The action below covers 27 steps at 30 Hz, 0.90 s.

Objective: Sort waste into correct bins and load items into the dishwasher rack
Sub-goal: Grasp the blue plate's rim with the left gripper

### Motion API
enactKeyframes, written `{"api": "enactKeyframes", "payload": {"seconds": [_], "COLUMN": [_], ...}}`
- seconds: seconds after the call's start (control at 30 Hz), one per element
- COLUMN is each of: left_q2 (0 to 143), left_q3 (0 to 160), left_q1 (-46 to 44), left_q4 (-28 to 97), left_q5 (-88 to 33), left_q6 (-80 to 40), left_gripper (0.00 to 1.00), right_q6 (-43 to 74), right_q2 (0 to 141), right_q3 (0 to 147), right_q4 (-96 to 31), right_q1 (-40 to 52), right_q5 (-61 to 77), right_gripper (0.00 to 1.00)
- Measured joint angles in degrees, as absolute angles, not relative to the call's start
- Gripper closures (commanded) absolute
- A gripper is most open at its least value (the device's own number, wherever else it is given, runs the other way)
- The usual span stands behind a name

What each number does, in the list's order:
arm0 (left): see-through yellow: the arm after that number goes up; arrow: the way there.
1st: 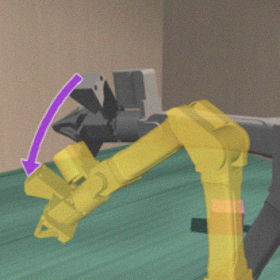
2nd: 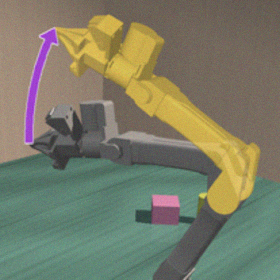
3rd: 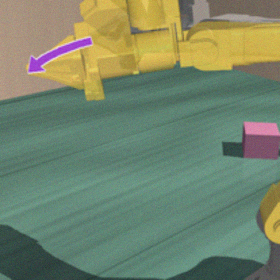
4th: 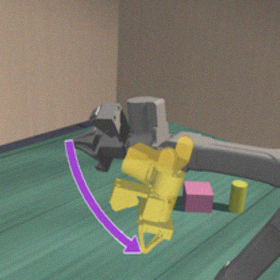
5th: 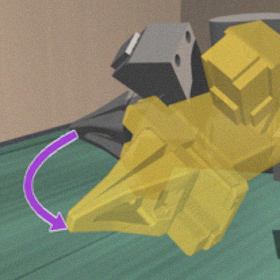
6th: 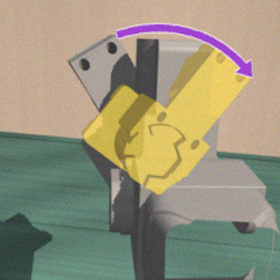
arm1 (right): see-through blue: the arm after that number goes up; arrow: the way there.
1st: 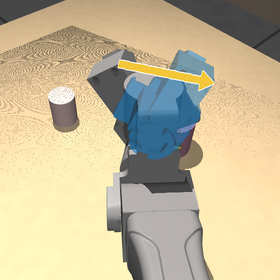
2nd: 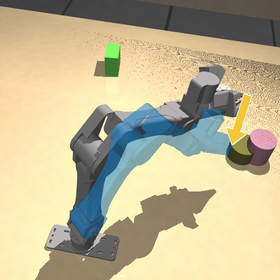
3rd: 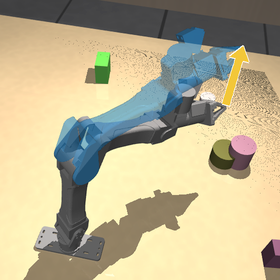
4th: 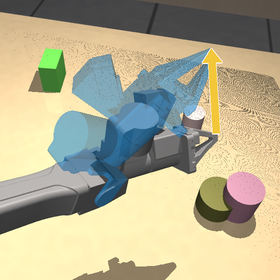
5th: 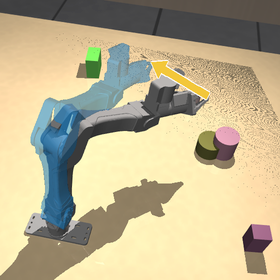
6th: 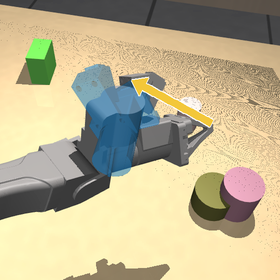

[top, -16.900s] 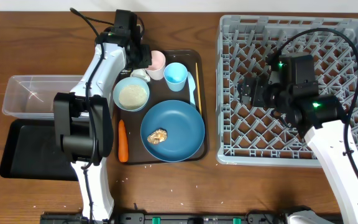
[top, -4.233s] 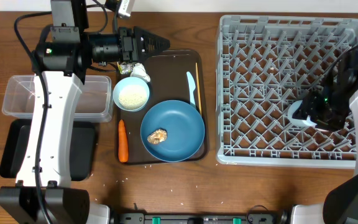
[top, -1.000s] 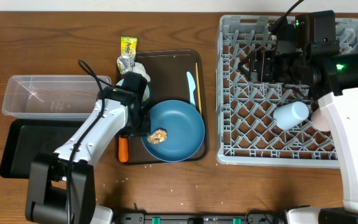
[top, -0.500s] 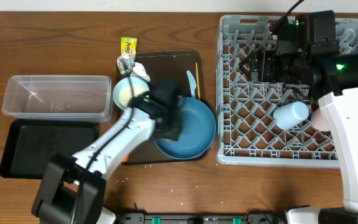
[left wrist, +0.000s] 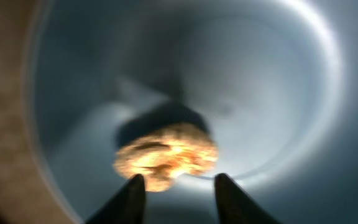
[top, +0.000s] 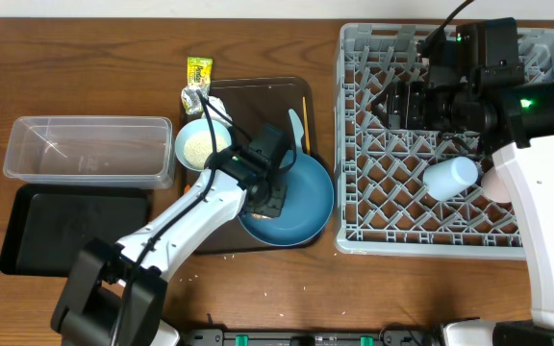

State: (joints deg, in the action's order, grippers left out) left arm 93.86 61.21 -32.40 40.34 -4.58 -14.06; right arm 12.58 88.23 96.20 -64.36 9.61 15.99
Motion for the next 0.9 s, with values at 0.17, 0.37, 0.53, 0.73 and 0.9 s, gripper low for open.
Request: {"api": "enactKeyframes", "payload": {"seconds": [0.17,0.37,0.53,0.73,0.9], "left_q2": [96.57,101.27,100.57,97.25,93.01], "left_q3": [60.73,59.92,59.90,62.37,64.82], "left_q1": [-30.35,-25.23,-20.91,-20.86,-23.99], "left_q4": [40.51,42.92,45.89,47.03,44.88], "left_q5": [-0.60,0.86,2.24,1.72,-4.19], "left_q6": [-13.30,-12.03,-11.94,-11.55,-11.79], "left_gripper": [0.81,0.87,0.87,0.73,0.61], "right_q6": [12.60,12.58,12.58,12.27,11.60], "right_q2": [88.23,88.23,88.23,88.23,88.23], "right_q3": [96.20,96.20,96.20,96.20,96.20], "right_q4": [-65.04,-65.73,-65.84,-65.93,-66.00], "right_q1": [9.61,9.61,9.61,9.61,9.61], "right_q5": [15.97,15.97,15.94,15.66,15.57], "right_gripper": [0.24,0.24,0.23,0.20,0.18]}}
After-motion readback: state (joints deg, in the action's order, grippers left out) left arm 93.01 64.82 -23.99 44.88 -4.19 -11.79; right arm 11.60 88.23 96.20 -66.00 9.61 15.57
